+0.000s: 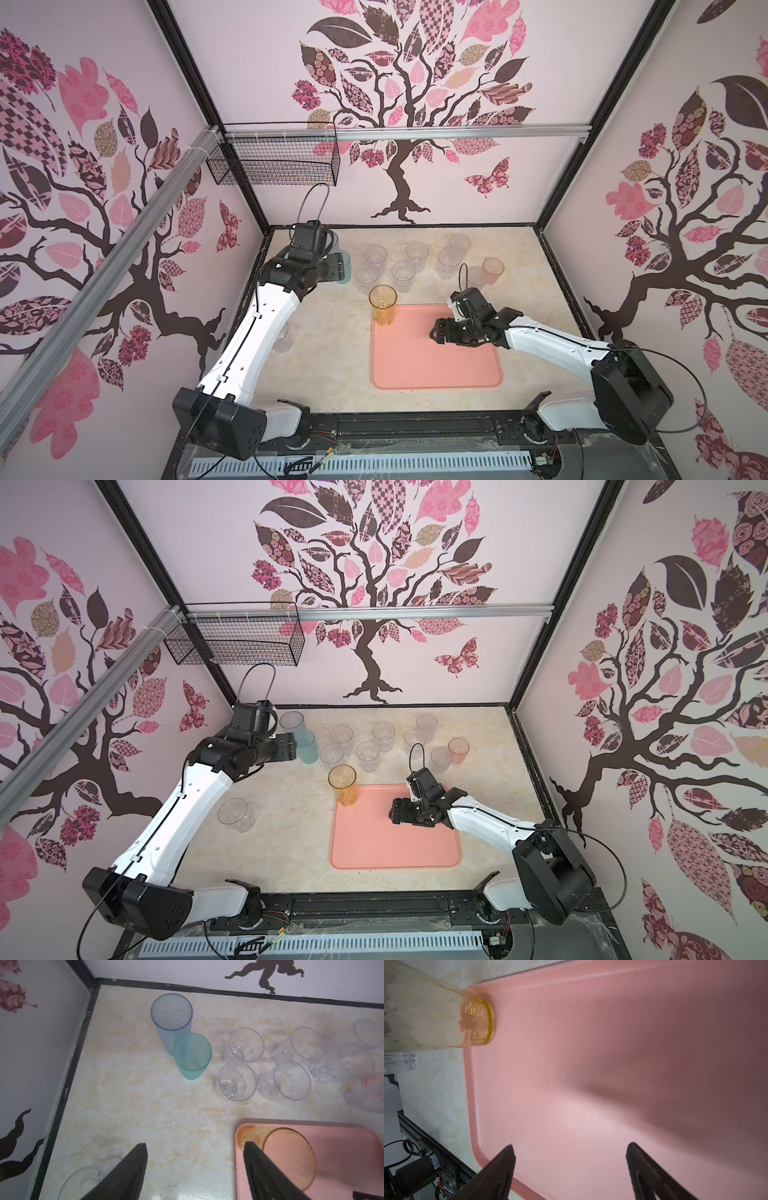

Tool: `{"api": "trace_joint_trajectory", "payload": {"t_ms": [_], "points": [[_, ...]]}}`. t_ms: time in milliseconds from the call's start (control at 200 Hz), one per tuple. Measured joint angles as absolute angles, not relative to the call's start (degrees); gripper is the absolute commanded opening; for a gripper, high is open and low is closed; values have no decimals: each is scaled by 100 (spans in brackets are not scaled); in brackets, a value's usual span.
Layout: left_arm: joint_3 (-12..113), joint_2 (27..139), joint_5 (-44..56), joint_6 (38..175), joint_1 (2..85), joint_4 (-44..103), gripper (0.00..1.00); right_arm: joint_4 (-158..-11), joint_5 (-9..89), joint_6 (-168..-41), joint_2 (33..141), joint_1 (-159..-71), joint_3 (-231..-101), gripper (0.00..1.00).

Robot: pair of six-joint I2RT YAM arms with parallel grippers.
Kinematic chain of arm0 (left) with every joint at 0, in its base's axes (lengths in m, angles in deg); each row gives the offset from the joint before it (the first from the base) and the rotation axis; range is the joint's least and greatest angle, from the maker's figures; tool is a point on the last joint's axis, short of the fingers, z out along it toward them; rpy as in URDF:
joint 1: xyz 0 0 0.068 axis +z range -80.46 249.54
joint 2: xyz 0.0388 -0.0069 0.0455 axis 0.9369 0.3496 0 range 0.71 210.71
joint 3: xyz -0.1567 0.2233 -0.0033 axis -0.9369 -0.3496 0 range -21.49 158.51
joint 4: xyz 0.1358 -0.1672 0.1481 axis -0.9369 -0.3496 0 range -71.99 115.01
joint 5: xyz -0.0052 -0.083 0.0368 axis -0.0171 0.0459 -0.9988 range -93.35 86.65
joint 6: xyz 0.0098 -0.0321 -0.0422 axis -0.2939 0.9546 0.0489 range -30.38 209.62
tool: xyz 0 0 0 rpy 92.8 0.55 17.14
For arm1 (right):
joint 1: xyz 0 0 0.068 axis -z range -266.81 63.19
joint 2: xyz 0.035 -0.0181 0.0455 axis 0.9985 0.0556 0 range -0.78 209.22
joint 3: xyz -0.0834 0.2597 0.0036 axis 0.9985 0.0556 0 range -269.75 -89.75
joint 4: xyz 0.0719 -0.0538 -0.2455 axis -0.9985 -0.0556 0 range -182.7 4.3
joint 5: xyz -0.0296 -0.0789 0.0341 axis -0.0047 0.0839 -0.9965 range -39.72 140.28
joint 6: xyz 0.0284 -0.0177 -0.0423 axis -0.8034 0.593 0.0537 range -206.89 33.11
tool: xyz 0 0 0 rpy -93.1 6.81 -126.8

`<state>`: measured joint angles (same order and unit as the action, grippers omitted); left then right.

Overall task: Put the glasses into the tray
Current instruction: 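Release the amber glass and move the left gripper to the pale blue glass, then grasp the pale blue glass with the left gripper and lift it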

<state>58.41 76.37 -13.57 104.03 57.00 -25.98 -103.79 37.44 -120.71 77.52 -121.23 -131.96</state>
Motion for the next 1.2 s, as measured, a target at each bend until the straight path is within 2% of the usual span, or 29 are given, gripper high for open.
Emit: {"api": "trace_joint_trajectory", "payload": {"t_ms": [110, 205, 345, 540, 890, 1200], "points": [[5752, 7792, -1051, 10552, 6561, -2254, 83, -10412, 3803, -12003, 7840, -12123, -13334, 89], [5758, 8181, -485, 10856, 7302, -1913, 66, -10429, 3803, -11990, 7969, -12123, -13478, 90], [5881, 9226, 302, 11201, 8015, -1586, 62, -10434, 3805, -11982, 8069, -12123, -13557, 92], [6495, 10271, 785, 11332, 8000, -1474, 62, -10438, 3807, -11979, 8144, -12123, -13557, 92], [7111, 10848, 1179, 11660, 7890, -744, 59, -10434, 3787, -11982, 8253, -12123, -13557, 92], [7782, 11637, 1094, 11537, 7613, -849, 49, -10436, 3785, -11982, 8264, -12123, -13559, 92]]}}
